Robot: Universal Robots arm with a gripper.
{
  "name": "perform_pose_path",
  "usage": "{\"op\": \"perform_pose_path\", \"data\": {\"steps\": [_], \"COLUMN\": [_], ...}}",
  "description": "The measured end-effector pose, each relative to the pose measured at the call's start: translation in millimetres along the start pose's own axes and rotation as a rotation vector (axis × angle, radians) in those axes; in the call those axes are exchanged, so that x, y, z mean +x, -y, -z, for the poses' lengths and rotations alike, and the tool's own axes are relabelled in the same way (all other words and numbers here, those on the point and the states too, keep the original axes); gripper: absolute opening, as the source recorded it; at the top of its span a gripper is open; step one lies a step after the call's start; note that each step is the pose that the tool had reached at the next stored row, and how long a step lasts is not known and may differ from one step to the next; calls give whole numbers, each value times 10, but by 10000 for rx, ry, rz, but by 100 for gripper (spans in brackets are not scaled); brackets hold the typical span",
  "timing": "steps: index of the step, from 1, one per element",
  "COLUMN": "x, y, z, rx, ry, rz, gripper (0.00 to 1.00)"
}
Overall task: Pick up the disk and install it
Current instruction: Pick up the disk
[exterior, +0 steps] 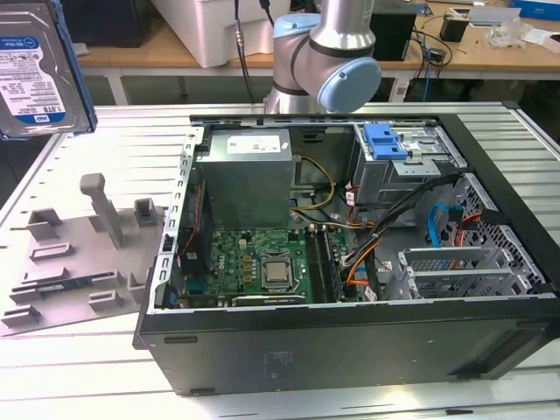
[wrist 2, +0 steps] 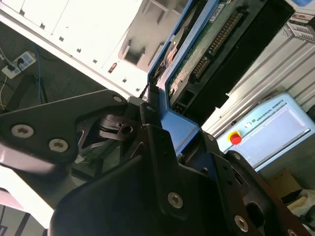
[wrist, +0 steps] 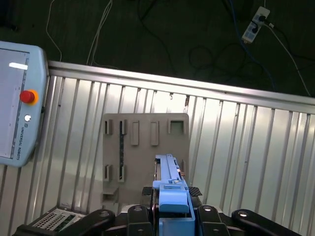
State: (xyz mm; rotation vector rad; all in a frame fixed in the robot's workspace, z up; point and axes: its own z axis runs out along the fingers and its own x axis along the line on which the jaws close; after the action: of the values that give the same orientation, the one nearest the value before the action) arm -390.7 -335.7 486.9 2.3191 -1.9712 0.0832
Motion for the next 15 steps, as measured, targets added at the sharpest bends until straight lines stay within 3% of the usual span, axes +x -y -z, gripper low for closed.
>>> {"op": "perform_pose_path", "data": {"steps": [7,14,15], "x": [71,130,141], "y": [151,314,350], "z": [11,25,28], "rx": [23,79,94], "ry": [92,328,393], "rz": [-16,-30,-32], "gripper": [37,37,37]}}
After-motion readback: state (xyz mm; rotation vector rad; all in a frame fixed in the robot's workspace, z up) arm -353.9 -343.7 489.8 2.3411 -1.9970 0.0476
